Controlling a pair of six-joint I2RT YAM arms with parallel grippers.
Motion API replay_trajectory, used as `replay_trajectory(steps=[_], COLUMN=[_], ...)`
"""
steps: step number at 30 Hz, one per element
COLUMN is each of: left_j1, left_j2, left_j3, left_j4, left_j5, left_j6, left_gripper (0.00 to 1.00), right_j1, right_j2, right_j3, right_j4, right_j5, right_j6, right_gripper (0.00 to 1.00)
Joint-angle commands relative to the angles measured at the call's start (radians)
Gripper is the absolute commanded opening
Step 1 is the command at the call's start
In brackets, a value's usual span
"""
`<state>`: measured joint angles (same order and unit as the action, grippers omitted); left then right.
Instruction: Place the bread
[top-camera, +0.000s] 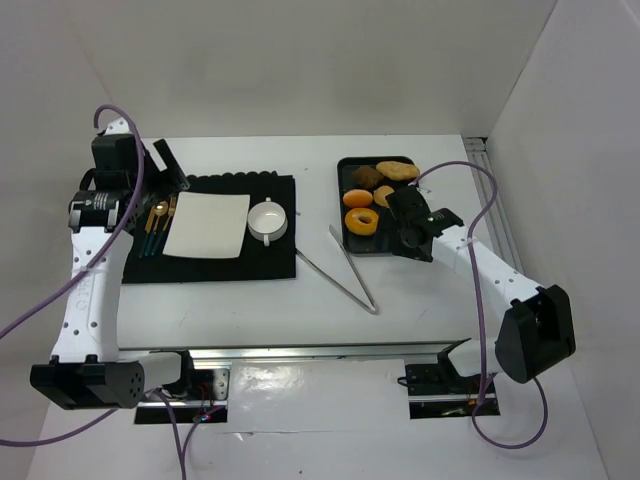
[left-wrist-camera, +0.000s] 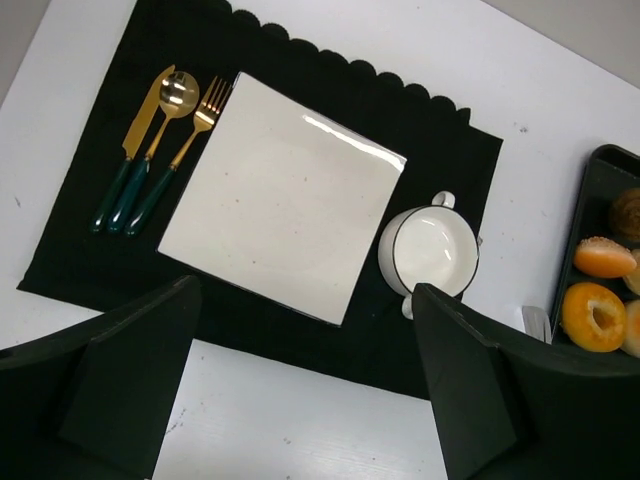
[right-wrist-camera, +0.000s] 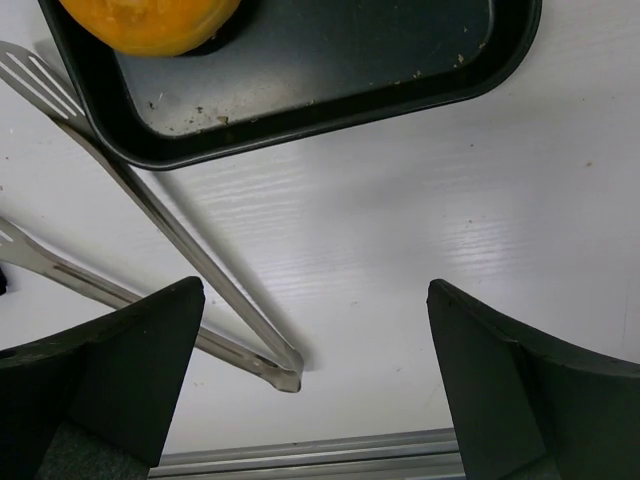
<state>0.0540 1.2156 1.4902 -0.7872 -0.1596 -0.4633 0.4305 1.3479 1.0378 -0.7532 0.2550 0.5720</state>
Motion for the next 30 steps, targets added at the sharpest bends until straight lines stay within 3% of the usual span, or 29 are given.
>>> replay_trajectory(steps=[1, 6, 11, 21, 24, 30], left_j1=[0.027, 0.038, 0.038, 0.047, 0.047, 0.047], left_j2=[0.002, 0.002, 0.012, 0.012, 0.022, 0.042], left_j3=[-0.015, -0.015, -0.024, -0.045, -0.045, -0.054], left_j4=[0.006, 0.016, 0.016, 0.025, 0.025, 0.025], left_j5=[0.061, 0.112, 0.112, 0.164, 0.164, 0.164], left_j6=[0.0, -0.009, -0.02, -0.051, -0.06, -0.069], left_gripper=[1.0, 1.0, 1.0, 1.0, 1.0, 1.0], right_j1=[0.01, 0.019, 0.111, 0.381, 0.402, 0.425], right_j2=[-0.023, -0.072, -0.131, -0.07, -0.021, 0.046], right_j3=[-0.002, -0.042, -0.084, -0.128, -0.15, -0.139], right_j4=[0.034, 0.092, 0.216, 0.327, 0.338, 0.293], right_j5=[0.043, -0.003, -0.123, -0.055, -0.085, 0.007], right_j6=[0.023, -0.043, -0.122, -0.256, -0.287, -0.316], right_gripper=[1.0, 1.0, 1.0, 1.0, 1.0, 1.0])
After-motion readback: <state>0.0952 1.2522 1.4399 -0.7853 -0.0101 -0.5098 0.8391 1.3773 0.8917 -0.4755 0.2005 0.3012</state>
